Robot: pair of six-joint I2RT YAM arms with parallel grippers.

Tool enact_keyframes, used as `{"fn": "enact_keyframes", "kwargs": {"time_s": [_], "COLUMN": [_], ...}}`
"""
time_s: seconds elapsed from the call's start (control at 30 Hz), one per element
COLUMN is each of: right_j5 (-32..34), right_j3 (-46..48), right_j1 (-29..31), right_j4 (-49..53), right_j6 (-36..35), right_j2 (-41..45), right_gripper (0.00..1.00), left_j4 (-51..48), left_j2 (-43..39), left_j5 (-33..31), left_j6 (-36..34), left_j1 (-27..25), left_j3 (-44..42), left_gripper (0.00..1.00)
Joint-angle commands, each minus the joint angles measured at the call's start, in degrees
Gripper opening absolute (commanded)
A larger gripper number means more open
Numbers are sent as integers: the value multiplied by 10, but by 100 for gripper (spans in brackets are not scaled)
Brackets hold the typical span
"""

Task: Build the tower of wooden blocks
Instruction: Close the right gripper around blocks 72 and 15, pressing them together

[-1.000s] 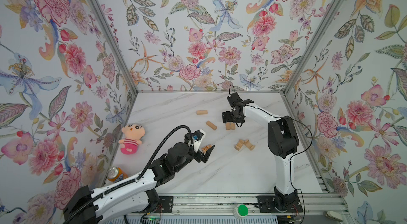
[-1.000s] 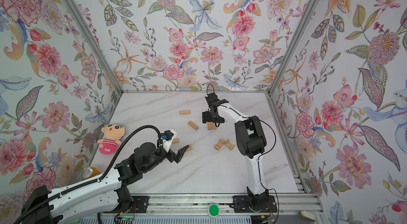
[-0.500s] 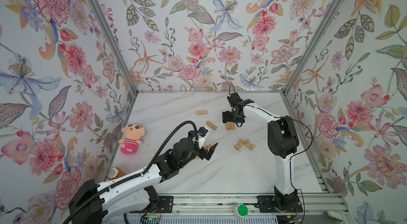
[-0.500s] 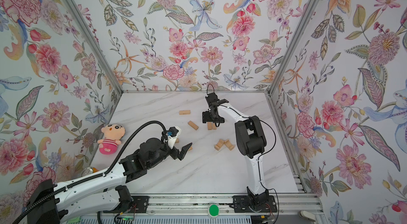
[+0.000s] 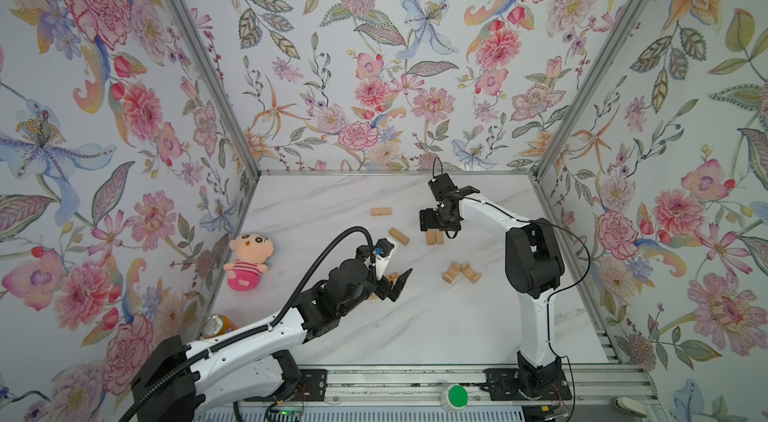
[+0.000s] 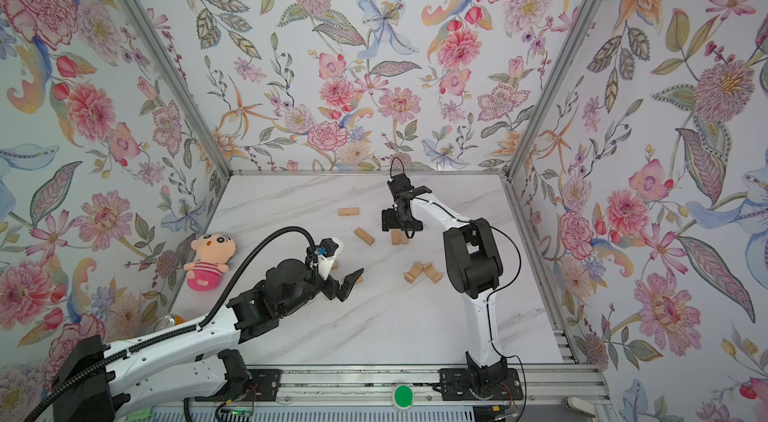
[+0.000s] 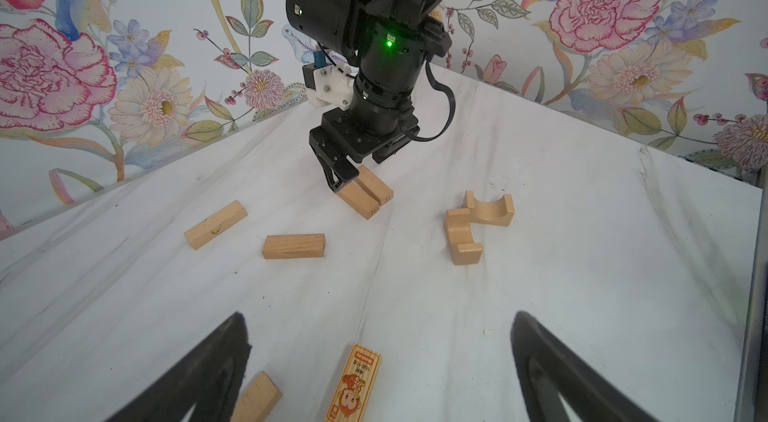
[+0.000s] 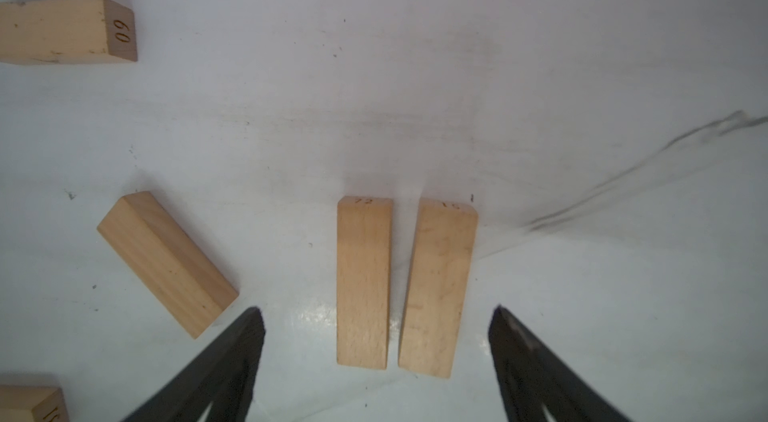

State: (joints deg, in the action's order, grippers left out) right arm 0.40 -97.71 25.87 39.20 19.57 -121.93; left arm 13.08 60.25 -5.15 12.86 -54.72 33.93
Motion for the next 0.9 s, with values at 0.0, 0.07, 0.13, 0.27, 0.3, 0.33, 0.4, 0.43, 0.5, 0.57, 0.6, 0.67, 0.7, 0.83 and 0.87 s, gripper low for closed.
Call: {"fn": "enact_keyframes", "kwargs": {"time_s": [0.0,0.07,0.13,0.27,0.3,0.33,0.4,0.43,0.5,0.57,0.6,0.67,0.7,0.83,0.87], "right_j5": [-6,-6,-5,-7,-8,-9,-11,-12,-14,-14,-14,-13,-13,-11,-9], "right_j3": [8,5,4,2,3,4,3,3,2,1,0,-2,-3,-4,-5], "right_j1": [1,0,-2,-9,-10,-11,-11,-10,-10,-10,-10,-9,-10,-8,-8], "right_j4": [7,7,7,7,7,7,7,7,7,7,8,8,8,12,12], "right_j6": [3,4,5,10,11,12,13,13,13,13,13,13,14,16,16], "right_j2": [-9,-15,-20,-34,-36,-39,-43,-44,-46,-47,-49,-51,-52,-58,-60], "right_gripper": [86,86,86,87,87,87,87,87,86,85,84,82,80,71,69], "left_j4": [13,17,19,21,21,21,24,25,27,30,31,33,33,36,36], "left_j2": [7,7,5,1,1,1,3,4,7,11,13,15,16,12,10], "left_j5": [-4,-4,-5,-9,-10,-10,-10,-10,-10,-11,-10,-10,-10,-12,-12], "left_j6": [2,3,3,1,-1,-2,-5,-6,-10,-12,-12,-13,-13,-13,-13], "left_j1": [-5,-5,-5,-5,-5,-5,-5,-4,-5,-5,-5,-5,-5,-5,-5], "left_j3": [9,5,0,-7,-9,-10,-9,-9,-10,-10,-11,-11,-13,-19,-21], "left_gripper": [99,99,99,99,99,99,99,99,99,99,99,99,99,99,99]}}
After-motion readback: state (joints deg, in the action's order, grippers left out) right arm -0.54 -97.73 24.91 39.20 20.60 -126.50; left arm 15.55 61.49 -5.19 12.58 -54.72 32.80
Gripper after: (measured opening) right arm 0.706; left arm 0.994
